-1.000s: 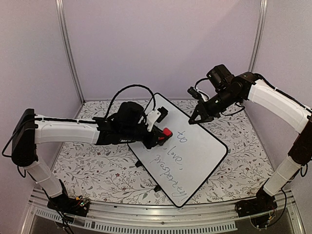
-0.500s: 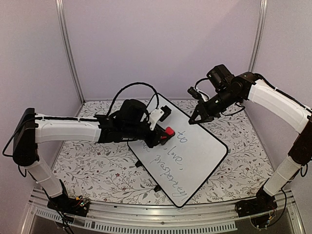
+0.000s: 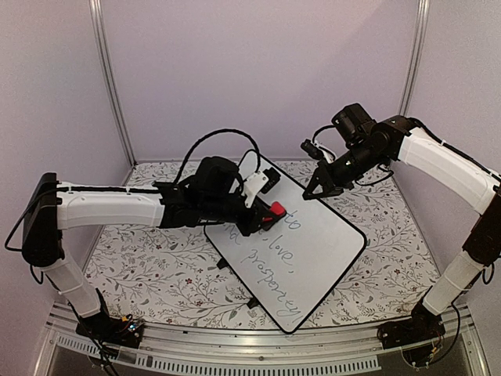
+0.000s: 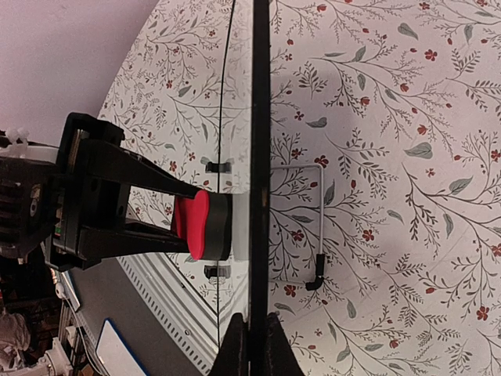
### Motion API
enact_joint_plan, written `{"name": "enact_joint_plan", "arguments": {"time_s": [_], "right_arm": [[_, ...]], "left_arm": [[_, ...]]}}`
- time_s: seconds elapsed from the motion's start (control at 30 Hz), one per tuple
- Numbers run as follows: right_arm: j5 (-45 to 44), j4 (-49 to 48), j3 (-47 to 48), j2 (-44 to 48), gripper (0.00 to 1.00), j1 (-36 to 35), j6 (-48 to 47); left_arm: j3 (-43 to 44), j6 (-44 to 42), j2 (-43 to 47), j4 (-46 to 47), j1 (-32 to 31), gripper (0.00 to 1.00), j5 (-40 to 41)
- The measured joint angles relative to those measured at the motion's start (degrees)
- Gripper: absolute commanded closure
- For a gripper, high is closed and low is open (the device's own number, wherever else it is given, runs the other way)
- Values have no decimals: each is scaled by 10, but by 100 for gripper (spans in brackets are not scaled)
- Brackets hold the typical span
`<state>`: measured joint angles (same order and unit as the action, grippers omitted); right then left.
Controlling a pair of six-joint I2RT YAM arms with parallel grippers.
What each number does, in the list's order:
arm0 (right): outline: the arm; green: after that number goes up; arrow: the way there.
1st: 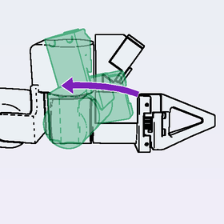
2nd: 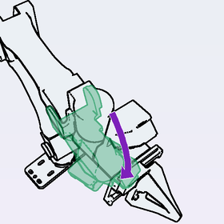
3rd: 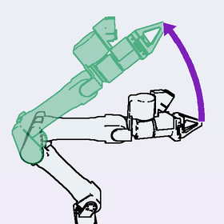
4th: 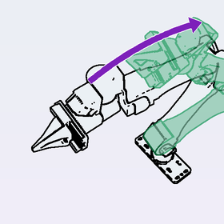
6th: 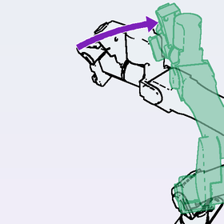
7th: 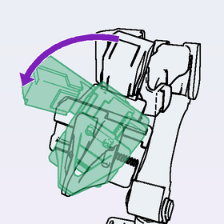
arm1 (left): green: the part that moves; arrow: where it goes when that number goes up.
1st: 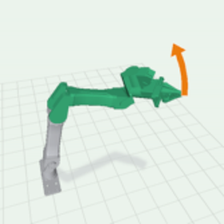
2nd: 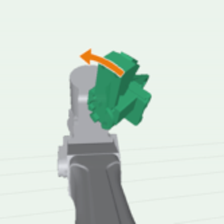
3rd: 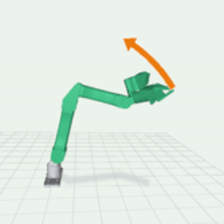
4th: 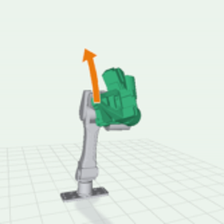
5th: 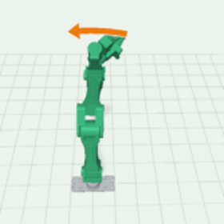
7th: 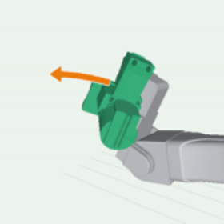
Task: Erase the whiteboard
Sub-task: Erase the center of the whiteboard.
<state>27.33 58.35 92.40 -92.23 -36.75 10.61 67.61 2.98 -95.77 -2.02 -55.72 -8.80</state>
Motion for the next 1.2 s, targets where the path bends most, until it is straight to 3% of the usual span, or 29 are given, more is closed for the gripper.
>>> {"name": "enact_joint_plan", "arguments": {"time_s": [0.53,1.2], "right_arm": [[2,0,0,0,100,0,-2],[2,-1,1,-1,100,-1,-2]], "left_arm": [[8,2,-2,-1,-11,100,9],[-57,28,24,11,-22,100,21]]}}
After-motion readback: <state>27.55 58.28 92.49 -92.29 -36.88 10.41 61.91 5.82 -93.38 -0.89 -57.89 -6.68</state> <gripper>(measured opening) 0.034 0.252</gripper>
